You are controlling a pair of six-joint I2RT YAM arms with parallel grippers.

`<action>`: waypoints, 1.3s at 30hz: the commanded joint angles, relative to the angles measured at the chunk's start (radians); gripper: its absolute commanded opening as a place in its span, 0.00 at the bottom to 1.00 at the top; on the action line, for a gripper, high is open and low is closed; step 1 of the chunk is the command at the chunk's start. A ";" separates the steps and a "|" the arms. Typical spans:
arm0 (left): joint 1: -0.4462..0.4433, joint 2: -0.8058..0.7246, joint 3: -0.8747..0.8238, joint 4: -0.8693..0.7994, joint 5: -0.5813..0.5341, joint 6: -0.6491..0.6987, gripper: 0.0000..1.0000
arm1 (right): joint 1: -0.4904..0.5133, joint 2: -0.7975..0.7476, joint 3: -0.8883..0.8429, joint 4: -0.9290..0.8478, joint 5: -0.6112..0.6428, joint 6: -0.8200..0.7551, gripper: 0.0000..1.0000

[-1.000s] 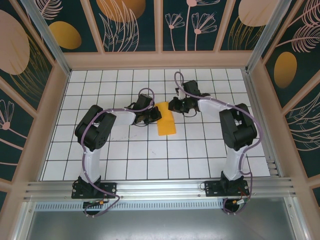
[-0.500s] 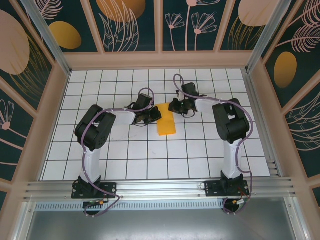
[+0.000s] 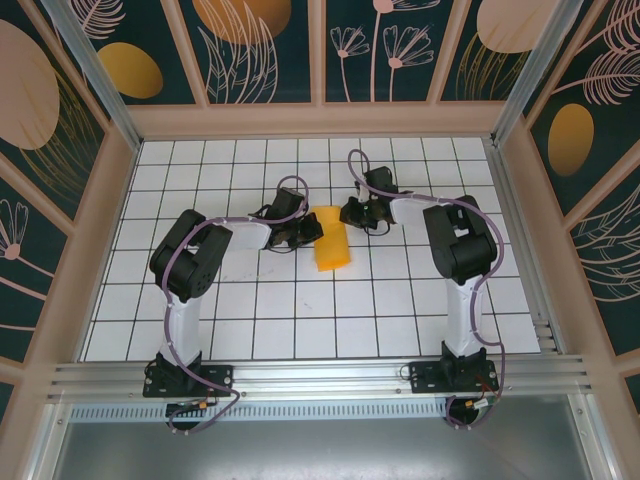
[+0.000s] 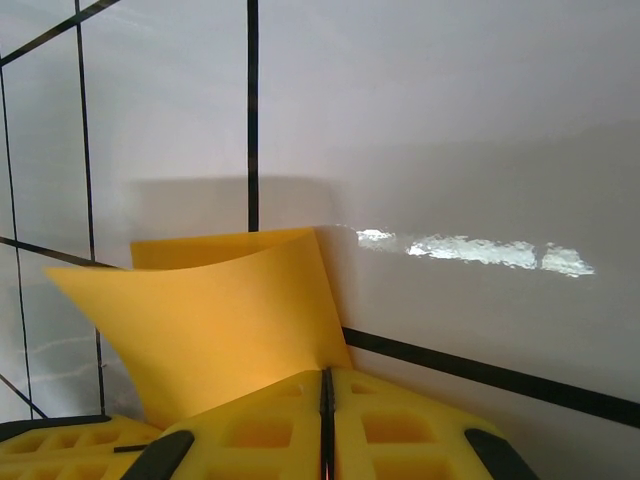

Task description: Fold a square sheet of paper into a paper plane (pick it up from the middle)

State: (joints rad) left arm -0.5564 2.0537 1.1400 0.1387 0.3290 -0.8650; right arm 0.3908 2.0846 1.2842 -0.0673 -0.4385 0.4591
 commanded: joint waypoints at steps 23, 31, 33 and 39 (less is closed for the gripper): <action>-0.002 0.113 -0.063 -0.186 -0.091 0.035 0.06 | 0.016 0.093 0.118 0.020 0.029 0.040 0.10; -0.002 0.114 -0.066 -0.186 -0.090 0.037 0.06 | 0.013 0.074 0.167 0.012 0.032 0.045 0.10; -0.002 0.112 -0.066 -0.186 -0.090 0.035 0.06 | 0.010 0.089 0.182 0.005 0.035 0.047 0.10; -0.002 0.110 -0.068 -0.184 -0.090 0.038 0.06 | 0.007 0.130 0.166 0.003 0.041 0.060 0.10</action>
State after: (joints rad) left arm -0.5564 2.0537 1.1389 0.1421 0.3298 -0.8574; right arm 0.4053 2.1708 1.4399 -0.0555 -0.4145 0.5049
